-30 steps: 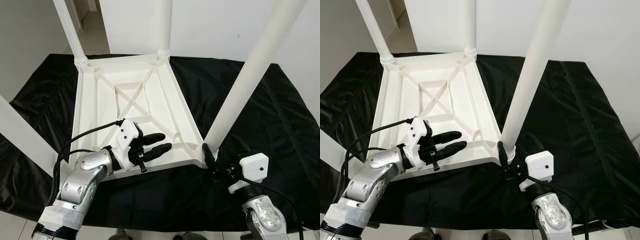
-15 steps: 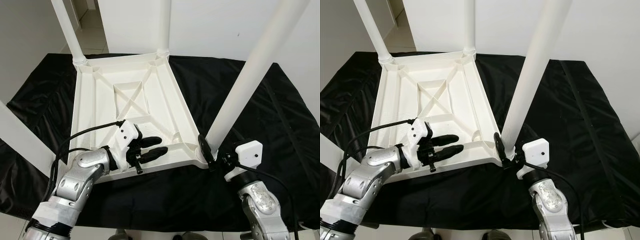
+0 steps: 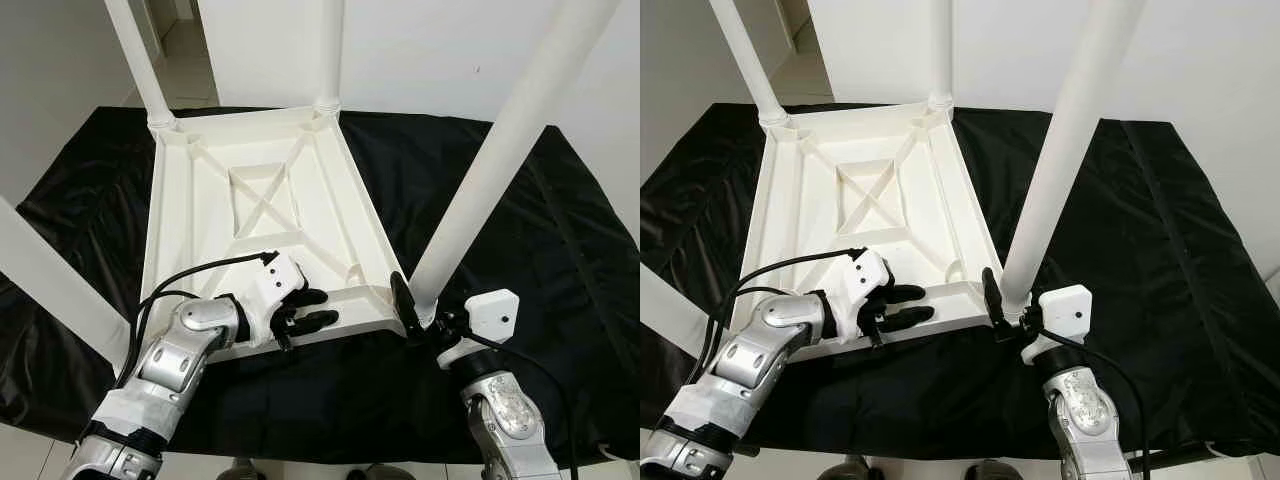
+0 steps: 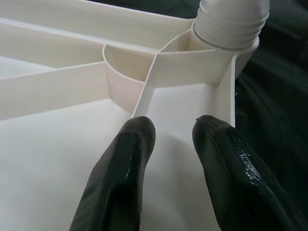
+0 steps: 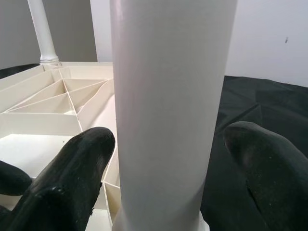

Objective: Building children table

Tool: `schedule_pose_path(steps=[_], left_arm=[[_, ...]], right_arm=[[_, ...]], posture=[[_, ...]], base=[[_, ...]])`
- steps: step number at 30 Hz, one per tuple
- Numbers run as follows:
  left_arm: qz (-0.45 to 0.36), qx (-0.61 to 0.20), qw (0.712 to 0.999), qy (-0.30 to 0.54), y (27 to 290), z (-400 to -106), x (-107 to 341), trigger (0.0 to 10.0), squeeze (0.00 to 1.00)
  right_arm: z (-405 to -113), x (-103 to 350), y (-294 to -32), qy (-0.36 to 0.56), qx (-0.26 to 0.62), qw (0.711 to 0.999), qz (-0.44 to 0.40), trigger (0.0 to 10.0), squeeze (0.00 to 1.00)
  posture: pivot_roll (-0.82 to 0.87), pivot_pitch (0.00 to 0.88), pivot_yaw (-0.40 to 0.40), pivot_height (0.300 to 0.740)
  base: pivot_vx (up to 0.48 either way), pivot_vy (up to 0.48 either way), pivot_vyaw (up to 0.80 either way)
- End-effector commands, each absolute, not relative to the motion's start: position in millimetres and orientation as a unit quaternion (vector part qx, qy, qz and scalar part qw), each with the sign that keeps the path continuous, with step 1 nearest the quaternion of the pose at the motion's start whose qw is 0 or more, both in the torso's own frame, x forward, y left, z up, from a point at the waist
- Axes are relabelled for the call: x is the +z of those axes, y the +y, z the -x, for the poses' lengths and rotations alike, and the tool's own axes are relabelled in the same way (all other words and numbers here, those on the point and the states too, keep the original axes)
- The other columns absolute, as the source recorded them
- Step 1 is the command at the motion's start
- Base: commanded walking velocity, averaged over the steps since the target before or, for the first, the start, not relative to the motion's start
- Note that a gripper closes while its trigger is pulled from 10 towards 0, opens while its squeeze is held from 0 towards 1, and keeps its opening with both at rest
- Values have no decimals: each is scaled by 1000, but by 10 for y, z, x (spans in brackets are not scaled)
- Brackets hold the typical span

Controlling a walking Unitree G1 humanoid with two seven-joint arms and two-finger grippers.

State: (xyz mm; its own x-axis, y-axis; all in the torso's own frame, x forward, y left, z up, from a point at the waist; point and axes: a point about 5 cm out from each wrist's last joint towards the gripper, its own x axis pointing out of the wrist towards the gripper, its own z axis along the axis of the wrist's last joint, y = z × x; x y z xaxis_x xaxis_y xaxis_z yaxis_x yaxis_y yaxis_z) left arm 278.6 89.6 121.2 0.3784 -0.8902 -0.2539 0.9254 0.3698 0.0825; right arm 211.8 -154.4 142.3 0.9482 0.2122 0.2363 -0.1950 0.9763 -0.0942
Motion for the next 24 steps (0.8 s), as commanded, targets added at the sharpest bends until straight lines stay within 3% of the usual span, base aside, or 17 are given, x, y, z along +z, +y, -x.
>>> schedule_pose_path(steps=[1,17,24], left_arm=[[-119,-449,882,82,952,-2889,1178,10000,0],[-90,-434,896,14,980,-2926,1369,10000,0],[-82,-482,872,18,935,-2855,1346,10000,0]], right_arm=[[-2104,1455,-1540,-132,100,986,30,10000,0],[-1736,1348,-1504,-106,62,992,7,10000,0],[-1727,1364,-1558,-105,54,993,19,10000,0]], posture=[[-46,60,39,740],[-49,59,21,740],[-59,49,27,740]], base=[[0,0,0],[0,0,0],[0,0,0]])
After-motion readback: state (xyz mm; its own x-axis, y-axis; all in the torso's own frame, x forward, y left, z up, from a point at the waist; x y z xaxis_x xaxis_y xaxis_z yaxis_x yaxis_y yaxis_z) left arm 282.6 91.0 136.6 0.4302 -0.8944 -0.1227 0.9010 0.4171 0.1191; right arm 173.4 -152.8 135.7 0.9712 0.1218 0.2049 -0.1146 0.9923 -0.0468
